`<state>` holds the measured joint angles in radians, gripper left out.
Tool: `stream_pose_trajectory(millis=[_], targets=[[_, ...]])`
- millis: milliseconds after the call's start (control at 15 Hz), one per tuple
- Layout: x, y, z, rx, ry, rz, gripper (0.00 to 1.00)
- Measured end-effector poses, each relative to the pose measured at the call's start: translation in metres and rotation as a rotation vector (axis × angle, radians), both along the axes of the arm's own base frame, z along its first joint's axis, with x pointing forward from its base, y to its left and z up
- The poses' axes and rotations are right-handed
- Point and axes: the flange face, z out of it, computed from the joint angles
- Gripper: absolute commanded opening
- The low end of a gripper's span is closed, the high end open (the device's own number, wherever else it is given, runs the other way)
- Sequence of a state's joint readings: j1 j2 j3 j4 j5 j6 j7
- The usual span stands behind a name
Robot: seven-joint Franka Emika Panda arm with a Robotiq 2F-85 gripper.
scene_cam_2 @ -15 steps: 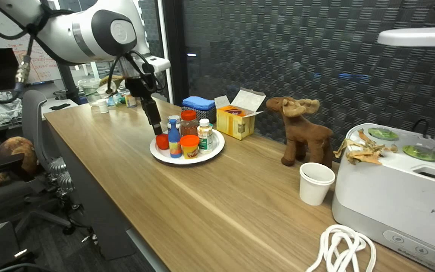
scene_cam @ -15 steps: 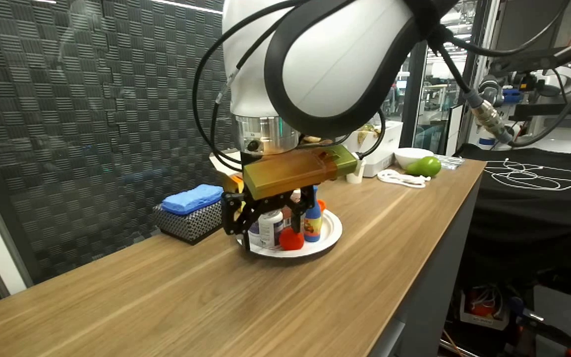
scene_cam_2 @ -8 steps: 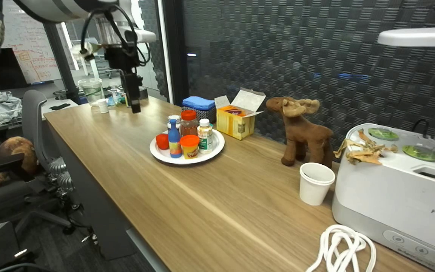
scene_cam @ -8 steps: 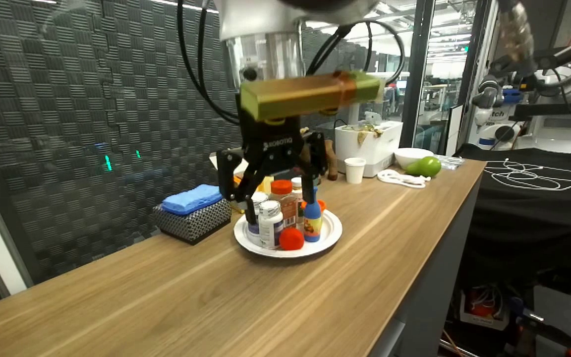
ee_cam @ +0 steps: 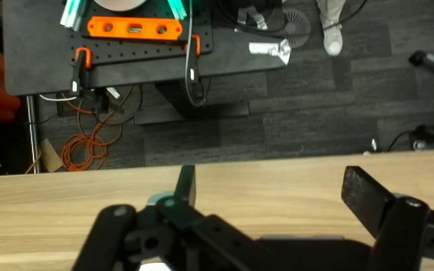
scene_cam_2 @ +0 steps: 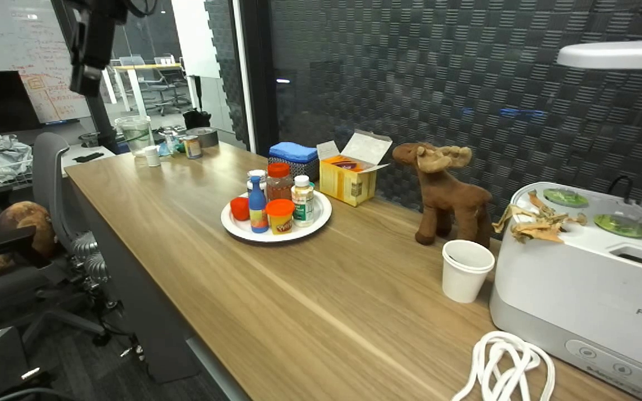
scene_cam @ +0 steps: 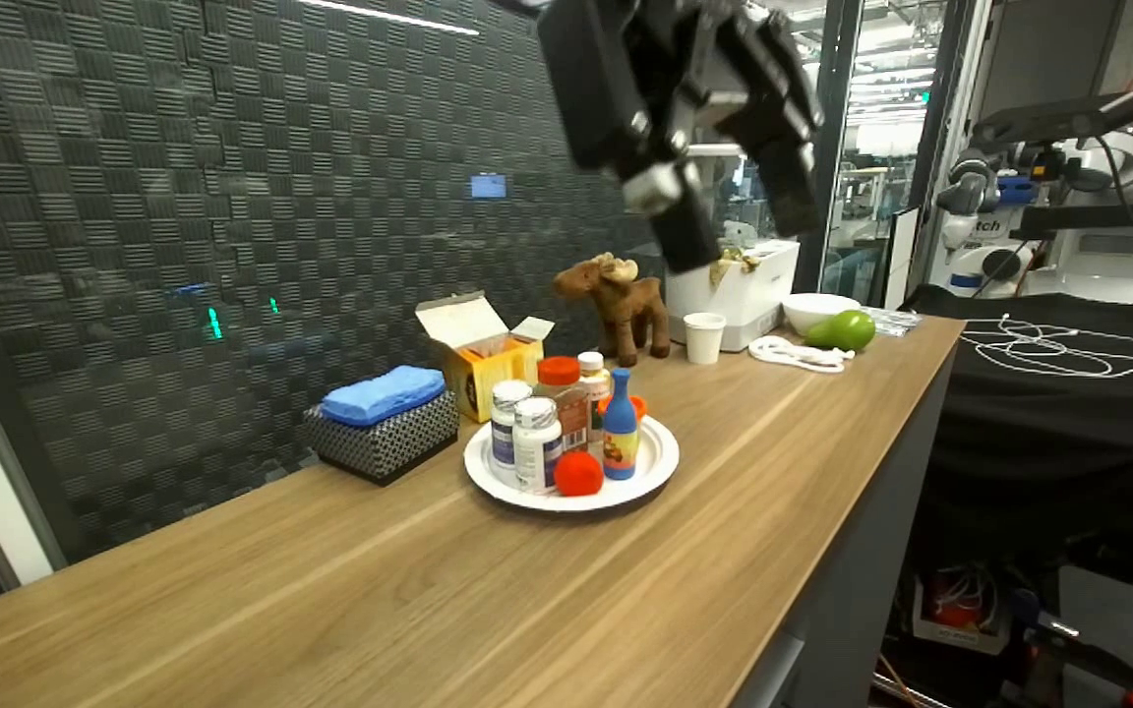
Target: Put the bottles on the tray
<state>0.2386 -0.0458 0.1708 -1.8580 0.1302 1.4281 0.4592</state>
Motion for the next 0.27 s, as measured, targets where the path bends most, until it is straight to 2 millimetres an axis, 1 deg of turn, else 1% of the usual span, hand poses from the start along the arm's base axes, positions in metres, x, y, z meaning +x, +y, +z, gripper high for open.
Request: stream_pose_trajectory(millis=[133, 200, 267], targets=[[-0.015, -0.003, 0.03, 0.026, 0.027, 0.082, 1.0], [-0.019, -0.004, 0.037, 0.032, 0.025, 0.1, 1.0], [-0.021, -0.005, 0.04, 0.035, 0.024, 0.108, 1.0]])
